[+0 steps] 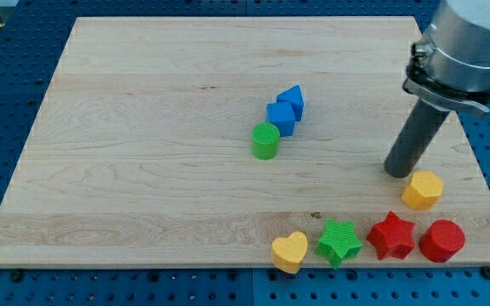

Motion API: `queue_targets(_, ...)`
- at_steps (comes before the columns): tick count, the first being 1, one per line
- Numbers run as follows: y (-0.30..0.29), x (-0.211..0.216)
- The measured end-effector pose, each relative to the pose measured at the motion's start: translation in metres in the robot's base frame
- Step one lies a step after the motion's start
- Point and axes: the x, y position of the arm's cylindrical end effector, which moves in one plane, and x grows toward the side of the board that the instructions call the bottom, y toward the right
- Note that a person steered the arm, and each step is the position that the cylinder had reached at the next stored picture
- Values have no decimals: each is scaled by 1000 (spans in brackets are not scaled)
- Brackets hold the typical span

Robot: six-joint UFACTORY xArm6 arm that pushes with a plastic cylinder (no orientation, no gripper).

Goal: Push the yellow hexagon right to the red circle

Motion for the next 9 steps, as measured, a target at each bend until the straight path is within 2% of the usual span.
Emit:
queue_targets(1, -16, 0)
queue_targets(3, 14, 27)
queue_targets(9, 63, 32)
